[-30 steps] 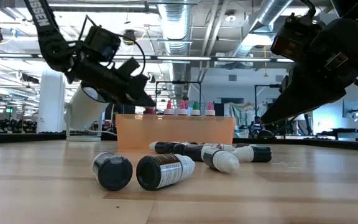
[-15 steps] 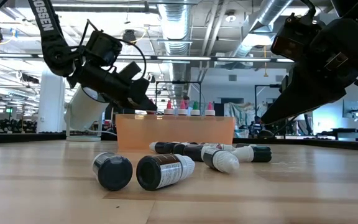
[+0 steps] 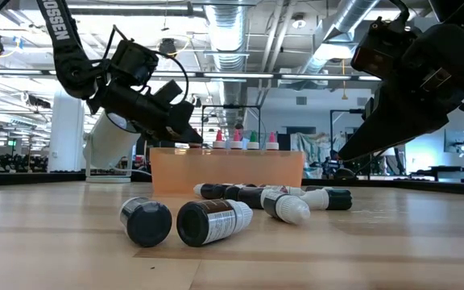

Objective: Pick & Place food coloring
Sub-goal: Put the big orange food coloring bottle into the orange bin, then put the small purple food coloring bottle into the orange bin

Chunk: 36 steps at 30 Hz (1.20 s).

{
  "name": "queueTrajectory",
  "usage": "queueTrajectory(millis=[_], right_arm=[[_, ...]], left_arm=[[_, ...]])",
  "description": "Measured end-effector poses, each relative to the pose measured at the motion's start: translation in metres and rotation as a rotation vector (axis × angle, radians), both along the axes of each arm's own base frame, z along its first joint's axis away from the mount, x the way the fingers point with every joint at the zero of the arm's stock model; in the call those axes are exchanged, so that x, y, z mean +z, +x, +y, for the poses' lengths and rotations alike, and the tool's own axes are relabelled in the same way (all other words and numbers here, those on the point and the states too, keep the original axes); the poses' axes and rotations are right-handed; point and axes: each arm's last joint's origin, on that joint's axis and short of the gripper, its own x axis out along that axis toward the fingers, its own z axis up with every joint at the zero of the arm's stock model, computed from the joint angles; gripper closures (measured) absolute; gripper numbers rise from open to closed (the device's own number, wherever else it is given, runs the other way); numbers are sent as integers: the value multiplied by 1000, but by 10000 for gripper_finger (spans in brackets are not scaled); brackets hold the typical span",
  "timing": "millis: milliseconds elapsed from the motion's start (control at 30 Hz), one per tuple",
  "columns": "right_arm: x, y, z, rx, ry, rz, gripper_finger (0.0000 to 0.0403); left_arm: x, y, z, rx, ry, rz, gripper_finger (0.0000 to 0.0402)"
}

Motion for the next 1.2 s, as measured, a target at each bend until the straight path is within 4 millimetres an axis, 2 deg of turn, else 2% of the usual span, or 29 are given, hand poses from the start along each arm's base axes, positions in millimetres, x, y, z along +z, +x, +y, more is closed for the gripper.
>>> queueTrajectory(millis=[433, 533, 767, 967, 1067, 1200], right_arm=[[0, 0, 0, 0, 1, 0, 402], [0, 0, 0, 0, 0, 0, 402], [0, 0, 0, 0, 1, 0, 402], [0, 0, 0, 0, 0, 0, 402], [0, 0, 0, 0, 0, 0, 402], [0, 0, 0, 1, 0, 0, 402]], left_arm=[[1, 0, 0, -6, 16, 6, 237], [6, 0, -1, -15, 46, -1, 235], [34, -4, -7, -60, 102, -87, 235], [68, -14, -25, -125, 165, -138, 235], [87, -24, -42, -253, 168, -170, 235], [103, -41, -69, -514, 110, -167, 235]])
